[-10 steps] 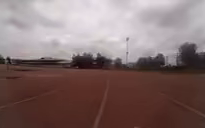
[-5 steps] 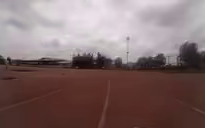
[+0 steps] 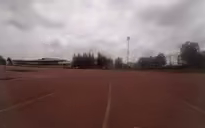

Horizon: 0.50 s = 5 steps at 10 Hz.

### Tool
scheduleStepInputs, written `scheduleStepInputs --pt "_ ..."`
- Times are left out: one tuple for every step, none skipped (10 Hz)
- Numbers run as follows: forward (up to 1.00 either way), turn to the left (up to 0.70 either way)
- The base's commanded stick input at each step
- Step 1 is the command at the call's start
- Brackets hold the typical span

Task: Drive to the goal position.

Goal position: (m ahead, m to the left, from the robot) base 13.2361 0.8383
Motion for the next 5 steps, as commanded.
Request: scheduleStepInputs --pt "0.70 -0.35" --pt "0.70 -0.35" --pt "0.70 -0.35" --pt "0.70 -0.35" --pt "0.70 -0.35"
